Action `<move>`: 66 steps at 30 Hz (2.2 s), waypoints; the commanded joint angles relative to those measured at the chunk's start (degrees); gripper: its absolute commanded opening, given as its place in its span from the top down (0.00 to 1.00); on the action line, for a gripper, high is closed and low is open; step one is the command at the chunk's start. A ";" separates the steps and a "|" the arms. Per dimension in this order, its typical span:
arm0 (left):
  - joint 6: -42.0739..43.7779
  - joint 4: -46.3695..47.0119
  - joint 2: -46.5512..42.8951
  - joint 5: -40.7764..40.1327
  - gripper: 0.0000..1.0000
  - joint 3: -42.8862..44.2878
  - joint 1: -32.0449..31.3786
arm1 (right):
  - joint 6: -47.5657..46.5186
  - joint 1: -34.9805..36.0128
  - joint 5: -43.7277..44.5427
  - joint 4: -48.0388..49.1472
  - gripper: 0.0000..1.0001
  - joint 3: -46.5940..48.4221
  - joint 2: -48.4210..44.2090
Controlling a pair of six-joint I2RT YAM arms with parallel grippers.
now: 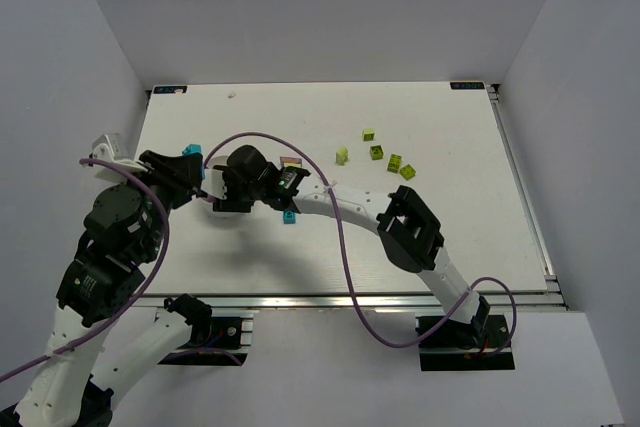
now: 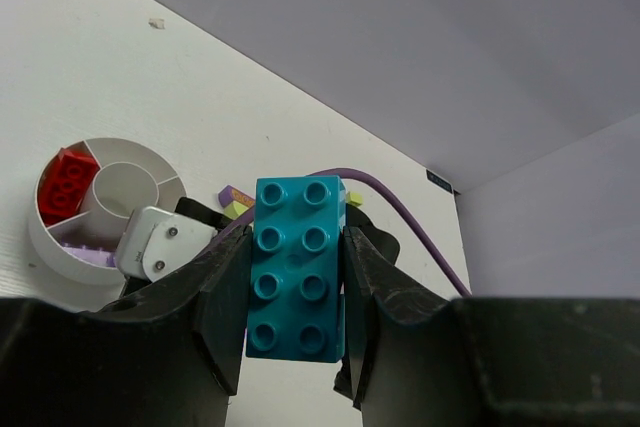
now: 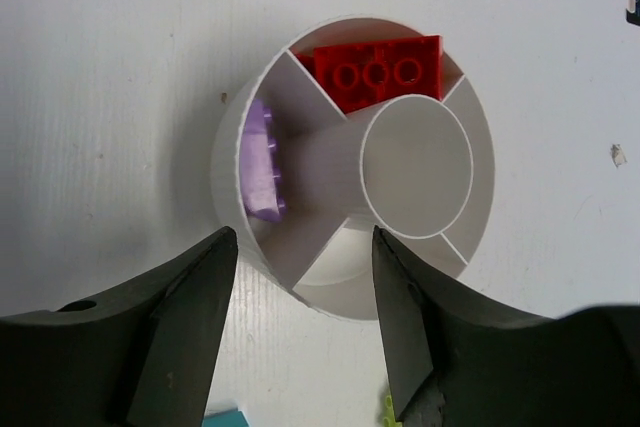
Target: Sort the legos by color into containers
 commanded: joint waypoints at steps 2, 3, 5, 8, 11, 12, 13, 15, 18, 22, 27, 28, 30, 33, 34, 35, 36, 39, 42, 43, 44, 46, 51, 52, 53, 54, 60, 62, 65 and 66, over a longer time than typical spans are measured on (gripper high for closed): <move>0.98 2.00 -0.11 3.23 0.94 -2.19 0.20 | -0.84 -0.39 -5.16 -0.53 0.37 -2.07 -6.68; 1.24 2.80 -0.37 5.16 0.94 -2.90 0.20 | -1.46 -0.74 -6.56 -1.14 0.34 -3.91 -10.61; 2.03 6.47 -1.07 7.89 0.93 -4.83 0.20 | -3.39 -2.06 -11.83 -1.50 0.30 -10.58 -15.11; 2.91 12.46 -1.60 14.47 0.93 -9.66 0.20 | -1.83 -4.95 -18.16 -2.73 0.17 -18.33 -23.29; 3.70 19.31 -1.25 21.51 0.93 -14.84 0.20 | 4.91 -9.95 -23.96 -6.59 0.11 -23.15 -30.48; 4.05 20.81 -1.16 23.09 0.93 -17.29 0.20 | 7.04 -11.80 -25.63 -6.77 0.11 -25.00 -32.25; 4.14 24.04 -0.99 26.32 0.92 -18.54 0.20 | 9.24 -15.39 -28.17 -5.56 0.11 -27.20 -34.01; 4.41 27.84 -0.64 29.77 0.92 -21.08 0.20 | 14.78 -19.18 -29.69 -4.67 0.11 -33.01 -39.11; 4.14 36.10 -0.11 35.92 0.92 -26.27 0.20 | 25.93 -26.74 -30.83 -3.70 0.19 -36.62 -43.34; 4.06 44.10 1.56 39.10 0.91 -31.19 0.20 | 36.23 -34.83 -36.71 -2.56 0.25 -39.95 -46.76; 3.97 48.50 4.11 42.87 0.90 -32.96 0.11 | 48.69 -35.64 -43.04 6.11 0.25 -44.70 -51.34; 4.06 49.81 4.37 43.23 0.90 -33.40 0.03 | 55.16 -35.64 -43.14 7.54 0.26 -45.75 -51.43; 5.10 51.75 4.20 43.93 0.90 -35.06 -0.06 | 61.61 -35.73 -44.54 11.22 0.27 -47.08 -51.43; 7.65 52.55 2.80 43.41 0.89 -37.08 -0.85 | 73.83 -35.73 -43.67 15.00 0.30 -47.26 -50.91; 9.66 52.38 2.27 42.10 0.89 -37.53 -1.11 | 76.47 -35.64 -43.58 15.46 0.30 -47.26 -50.56; 10.73 52.29 1.22 41.31 0.89 -38.05 -1.64 | 81.11 -35.64 -42.97 15.81 0.30 -46.82 -50.29; 11.87 52.38 0.78 40.95 0.89 -38.84 -1.91 | 83.41 -35.64 -42.27 16.42 0.30 -46.73 -50.03; 14.60 52.38 0.07 38.75 0.88 -40.25 -2.70 | 90.37 -34.94 -40.25 17.75 0.30 -45.68 -48.97; 16.18 52.20 1.12 37.35 0.88 -40.52 -3.58 | 92.75 -32.83 -38.66 16.96 0.28 -44.36 -47.57; 16.79 52.11 1.47 36.73 0.88 -40.35 -4.27 | 92.84 -31.70 -38.31 16.87 0.11 -44.01 -47.13; 17.24 52.29 1.91 36.29 0.87 -40.17 -4.72 | 93.10 -31.25 -37.96 16.69 0.11 -44.01 -46.95; 18.46 52.11 3.49 35.42 0.87 -39.56 -6.29 | 93.63 -29.50 -37.69 17.30 0.11 -43.74 -46.25; 21.10 51.24 6.30 31.99 0.87 -37.89 -9.29 | 92.85 -26.24 -35.58 17.22 0.11 -41.47 -44.67; 21.28 51.23 7.00 31.46 0.87 -37.71 -10.07 | 92.32 -25.89 -35.41 17.13 0.11 -41.02 -43.88; 21.46 51.06 7.27 31.02 0.87 -37.45 -10.43 | 91.71 -25.71 -35.23 16.87 0.11 -40.58 -43.52; 21.72 51.06 7.45 30.15 0.87 -37.27 -10.78 | 91.35 -25.45 -34.79 16.08 0.10 -40.32 -43.09; 22.07 50.80 7.19 27.41 0.87 -37.18 -12.28 | 89.77 -25.53 -33.91 13.18 0.18 -40.67 -41.59; 22.25 50.53 7.19 26.89 0.87 -37.01 -12.63 | 89.59 -25.53 -33.74 12.47 0.28 -41.46 -41.41; 22.51 50.27 7.19 26.36 0.87 -36.83 -12.98 | 89.50 -25.36 -33.65 11.95 0.35 -41.98 -41.32; 22.60 50.18 7.19 26.27 0.87 -36.74 -13.07 | 89.41 -25.18 -33.65 11.95 0.38 -42.07 -41.32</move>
